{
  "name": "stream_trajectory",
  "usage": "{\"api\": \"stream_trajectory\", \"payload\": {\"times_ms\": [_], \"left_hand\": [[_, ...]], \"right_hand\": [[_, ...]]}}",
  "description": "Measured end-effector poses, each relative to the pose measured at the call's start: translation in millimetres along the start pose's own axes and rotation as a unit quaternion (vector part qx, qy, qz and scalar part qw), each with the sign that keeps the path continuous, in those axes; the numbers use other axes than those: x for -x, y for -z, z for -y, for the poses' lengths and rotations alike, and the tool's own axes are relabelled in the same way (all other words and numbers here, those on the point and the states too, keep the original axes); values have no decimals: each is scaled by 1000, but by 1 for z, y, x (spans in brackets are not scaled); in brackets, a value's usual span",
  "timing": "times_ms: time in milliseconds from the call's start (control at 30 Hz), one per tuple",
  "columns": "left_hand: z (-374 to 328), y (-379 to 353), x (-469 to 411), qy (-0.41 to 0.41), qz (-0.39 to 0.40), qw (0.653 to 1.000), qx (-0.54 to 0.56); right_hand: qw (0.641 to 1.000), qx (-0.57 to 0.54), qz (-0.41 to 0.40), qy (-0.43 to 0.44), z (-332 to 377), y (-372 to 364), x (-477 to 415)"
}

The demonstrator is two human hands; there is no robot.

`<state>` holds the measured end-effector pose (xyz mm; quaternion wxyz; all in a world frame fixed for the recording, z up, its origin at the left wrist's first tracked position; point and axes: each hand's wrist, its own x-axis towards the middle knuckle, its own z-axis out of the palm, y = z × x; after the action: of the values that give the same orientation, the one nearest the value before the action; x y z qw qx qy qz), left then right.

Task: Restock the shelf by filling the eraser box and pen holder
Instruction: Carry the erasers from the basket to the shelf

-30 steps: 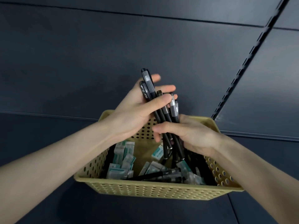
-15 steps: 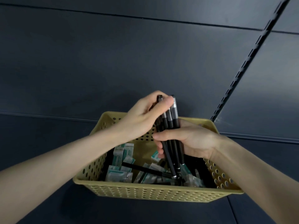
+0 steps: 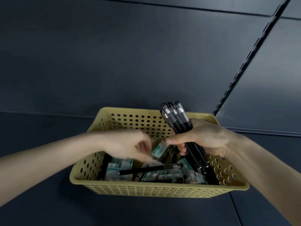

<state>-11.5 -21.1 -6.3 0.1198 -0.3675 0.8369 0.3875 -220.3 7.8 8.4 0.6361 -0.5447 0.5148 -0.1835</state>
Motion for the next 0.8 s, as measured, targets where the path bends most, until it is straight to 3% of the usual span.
{"api": "stream_trajectory", "payload": {"times_ms": [133,267,400,567,700,800], "left_hand": [[-2,-8,-7,12,28,997,-73],[0,-8,-10,5,-3,999,-37],[2,2,-4,9,-100,991,94],[-17,7,2,-57,-186,931,308],[-31,2,-2,-88,-193,901,379],[-34,5,0,-93,-191,911,352]], "right_hand": [[1000,18,-4,-9,-2,0,-2],[1000,18,-24,-2,-3,1,-3],[996,-11,-77,31,-2,3,-2],[990,-88,-66,90,3,1,-2],[982,-129,-59,126,5,-1,3],[978,-148,-71,126,4,-1,6]]}}
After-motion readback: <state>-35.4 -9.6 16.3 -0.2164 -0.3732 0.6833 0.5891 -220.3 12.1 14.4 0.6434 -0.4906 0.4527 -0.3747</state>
